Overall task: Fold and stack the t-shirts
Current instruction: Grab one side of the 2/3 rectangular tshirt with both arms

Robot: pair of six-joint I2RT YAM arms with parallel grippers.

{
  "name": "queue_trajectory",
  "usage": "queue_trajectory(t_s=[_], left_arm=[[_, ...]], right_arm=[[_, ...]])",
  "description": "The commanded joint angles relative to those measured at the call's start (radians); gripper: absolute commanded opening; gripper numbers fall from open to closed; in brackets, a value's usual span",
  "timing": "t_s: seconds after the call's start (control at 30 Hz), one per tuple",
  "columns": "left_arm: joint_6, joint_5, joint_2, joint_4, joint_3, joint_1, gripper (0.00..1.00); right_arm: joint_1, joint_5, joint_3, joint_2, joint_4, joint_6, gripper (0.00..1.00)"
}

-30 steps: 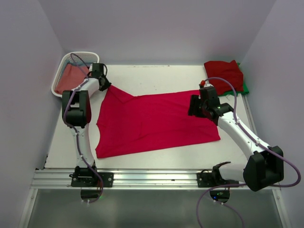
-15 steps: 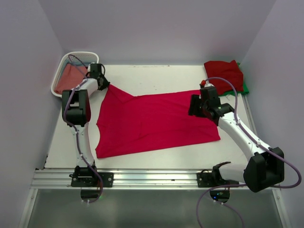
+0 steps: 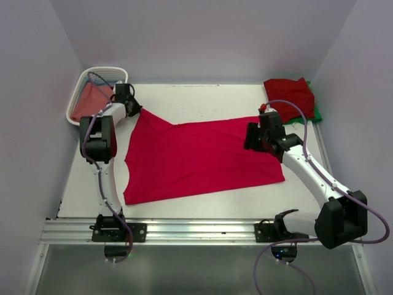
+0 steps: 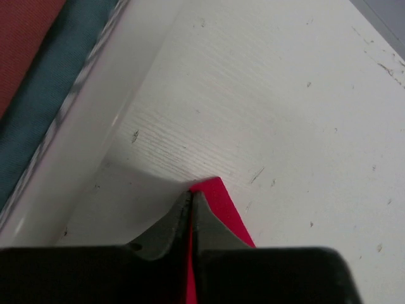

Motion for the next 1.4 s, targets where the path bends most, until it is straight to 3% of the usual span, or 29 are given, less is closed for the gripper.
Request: queue_trajectory(t_s=[0.0, 0.3, 0.57, 0.9, 1.13, 1.37], left_arm=[[0.016, 0.02, 0.05, -0.003, 0.004, 0.014, 0.0], [0.012, 0.042, -0.06, 0.065, -0.058, 0.003, 0.0], [0.006, 0.0, -0.207, -0.012, -0.05, -0.058, 0.0], [-0.007, 0.001, -0.37, -0.004, -0.3, -0.071, 0.0], [-0.019, 0.058, -0.566, 0.028, -0.532, -0.072, 0.0], [-0.013, 0.109, -0.836, -0.021, -0.684, -0.072, 0.0]], right_arm=[[-0.002, 0.007, 0.012, -0.023, -0.005, -0.015, 0.61], [-0.002, 0.015, 0.013, -0.02, 0.0, -0.013, 0.62], [-0.005, 0.017, 0.007, 0.004, 0.027, -0.003, 0.62], [-0.016, 0.068, 0.013, 0.064, 0.085, 0.042, 0.63], [-0.122, 0.173, 0.075, 0.16, 0.145, 0.114, 0.81], [-0.222, 0.199, 0.217, 0.35, 0.208, 0.138, 0.84]])
